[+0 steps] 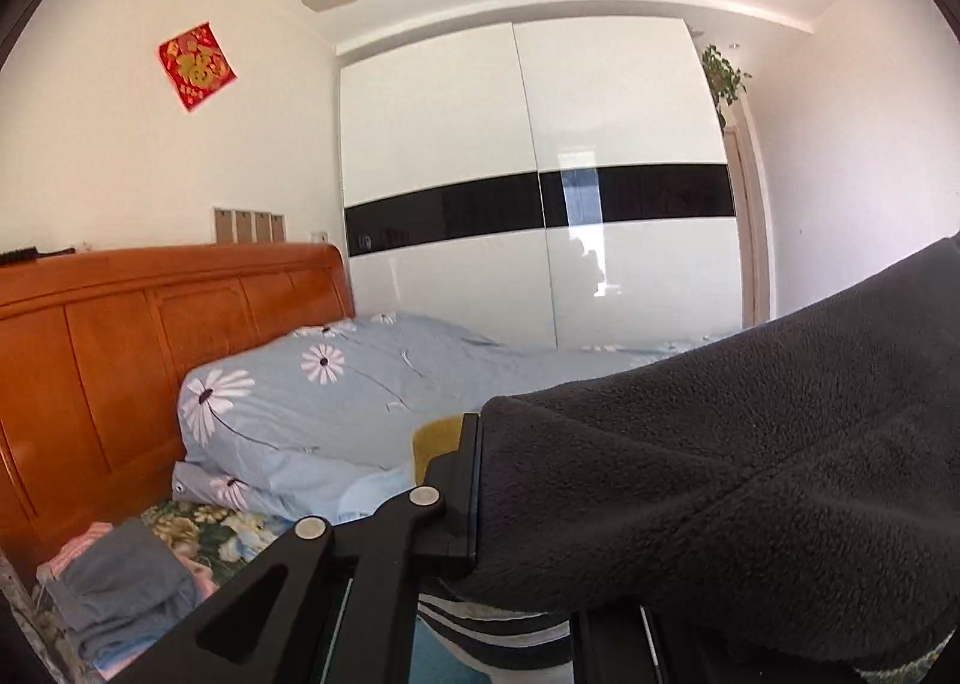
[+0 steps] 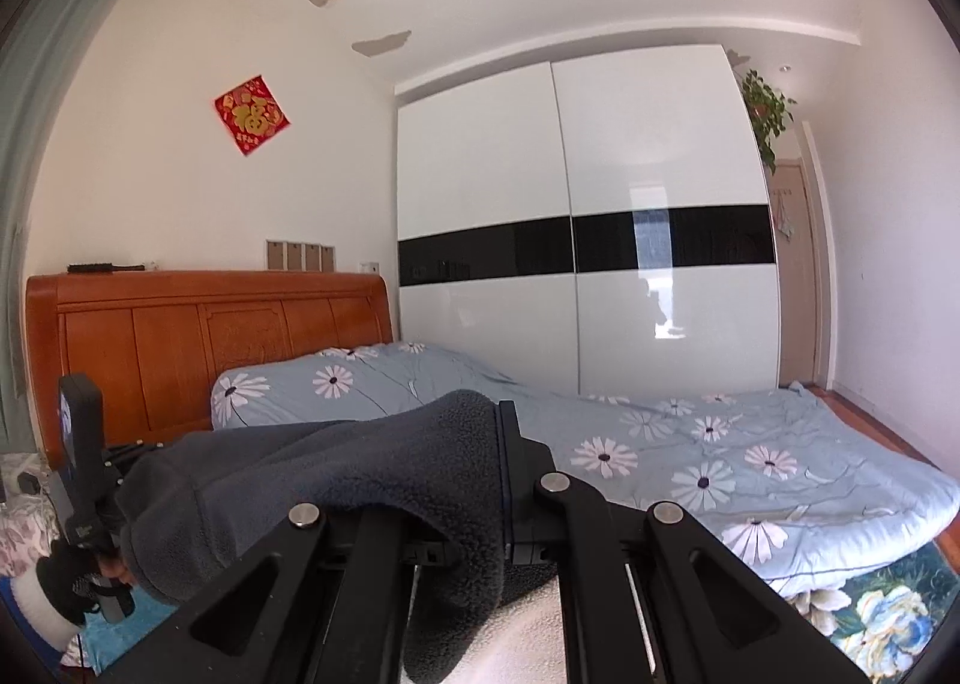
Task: Fold clothes
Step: 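Grasp the jacket hem with the left gripper while the right gripper holds it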
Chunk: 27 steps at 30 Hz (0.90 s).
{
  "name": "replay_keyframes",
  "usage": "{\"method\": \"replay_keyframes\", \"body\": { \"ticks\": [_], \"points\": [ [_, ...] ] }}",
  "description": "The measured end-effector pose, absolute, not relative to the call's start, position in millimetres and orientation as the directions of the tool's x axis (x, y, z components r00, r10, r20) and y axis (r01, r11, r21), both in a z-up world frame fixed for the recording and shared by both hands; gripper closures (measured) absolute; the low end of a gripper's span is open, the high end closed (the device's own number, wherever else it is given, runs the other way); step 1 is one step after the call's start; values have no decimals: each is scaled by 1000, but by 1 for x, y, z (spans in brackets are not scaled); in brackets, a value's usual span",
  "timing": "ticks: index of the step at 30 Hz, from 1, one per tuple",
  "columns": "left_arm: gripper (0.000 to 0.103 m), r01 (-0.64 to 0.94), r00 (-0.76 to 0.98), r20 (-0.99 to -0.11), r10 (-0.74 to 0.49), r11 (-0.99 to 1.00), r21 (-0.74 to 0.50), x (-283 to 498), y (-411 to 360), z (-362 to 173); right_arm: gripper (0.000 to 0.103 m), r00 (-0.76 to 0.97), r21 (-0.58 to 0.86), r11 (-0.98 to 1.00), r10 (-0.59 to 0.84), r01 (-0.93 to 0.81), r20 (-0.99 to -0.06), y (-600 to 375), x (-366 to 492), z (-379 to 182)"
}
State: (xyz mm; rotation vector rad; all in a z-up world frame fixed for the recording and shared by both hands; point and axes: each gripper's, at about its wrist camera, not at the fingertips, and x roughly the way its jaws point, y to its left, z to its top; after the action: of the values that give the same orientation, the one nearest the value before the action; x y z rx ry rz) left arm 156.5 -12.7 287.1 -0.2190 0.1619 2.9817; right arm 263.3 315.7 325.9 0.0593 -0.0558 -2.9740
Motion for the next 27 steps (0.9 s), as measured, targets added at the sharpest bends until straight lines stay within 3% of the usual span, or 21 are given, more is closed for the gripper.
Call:
{"method": "replay_keyframes", "body": {
  "ticks": [7,12,16,22,27],
  "points": [
    [96,-96,-995,11,99,-982,165,252,-59,361,96,-952,-35,-957,-289,287,105,303,334,356],
    [93,-143,-989,-67,134,-979,145,273,-76,395,97,-907,-43,-919,-393,391,154,303,366,374],
    [93,-146,-971,-208,115,-979,142,245,-69,374,97,-902,-1,-904,-426,427,69,305,338,366],
    [93,-150,-841,-537,73,-984,100,134,-45,244,97,-873,165,-910,-412,381,-259,308,225,292],
    [93,-180,-722,-685,99,-983,48,73,-16,147,96,-812,230,-944,-321,234,-488,322,143,206]
  ]
}}
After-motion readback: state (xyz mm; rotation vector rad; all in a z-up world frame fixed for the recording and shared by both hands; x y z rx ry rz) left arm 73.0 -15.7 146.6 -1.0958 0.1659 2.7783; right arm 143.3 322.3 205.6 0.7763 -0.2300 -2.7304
